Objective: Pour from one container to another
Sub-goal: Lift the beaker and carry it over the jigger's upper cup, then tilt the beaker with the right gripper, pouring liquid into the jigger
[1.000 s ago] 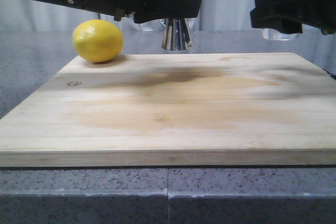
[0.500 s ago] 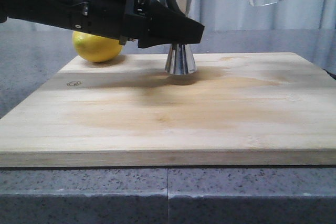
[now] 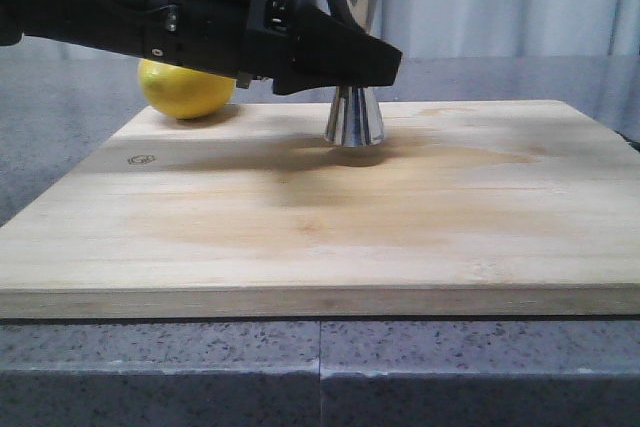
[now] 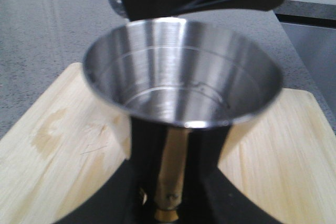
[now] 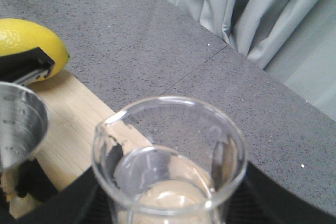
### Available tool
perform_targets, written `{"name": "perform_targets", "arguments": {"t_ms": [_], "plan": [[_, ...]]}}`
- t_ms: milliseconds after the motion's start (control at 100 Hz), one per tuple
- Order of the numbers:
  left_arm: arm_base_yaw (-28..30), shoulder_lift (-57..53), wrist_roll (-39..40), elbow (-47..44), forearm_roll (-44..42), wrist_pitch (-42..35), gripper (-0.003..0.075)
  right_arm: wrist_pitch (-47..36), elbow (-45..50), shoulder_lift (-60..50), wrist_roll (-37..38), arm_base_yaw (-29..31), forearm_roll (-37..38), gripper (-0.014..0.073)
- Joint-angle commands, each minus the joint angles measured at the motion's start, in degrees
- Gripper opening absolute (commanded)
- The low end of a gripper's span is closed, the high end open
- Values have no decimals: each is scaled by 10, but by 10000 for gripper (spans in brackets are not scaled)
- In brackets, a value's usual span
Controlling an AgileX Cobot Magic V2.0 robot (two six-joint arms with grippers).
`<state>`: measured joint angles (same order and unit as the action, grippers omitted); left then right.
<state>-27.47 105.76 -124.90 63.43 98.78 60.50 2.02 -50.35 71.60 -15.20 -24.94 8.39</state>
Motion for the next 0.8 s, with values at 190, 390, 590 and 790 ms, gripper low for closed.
{"name": "perform_targets", "arguments": {"t_ms": [190,390,590,790], "plan": [[-14,-25,-3,17,35,42,42,-36,-24,-15,-5,-7,37,322],[-14,-25,-3,17,35,42,42,-32,-24,-15,-5,-35,74,322],[-14,-25,-3,17,35,42,42,-26,-24,-15,-5,-37,101,322],[-14,-25,-3,17,35,42,42,-20,-24,-15,-5,-54,141,322]]}}
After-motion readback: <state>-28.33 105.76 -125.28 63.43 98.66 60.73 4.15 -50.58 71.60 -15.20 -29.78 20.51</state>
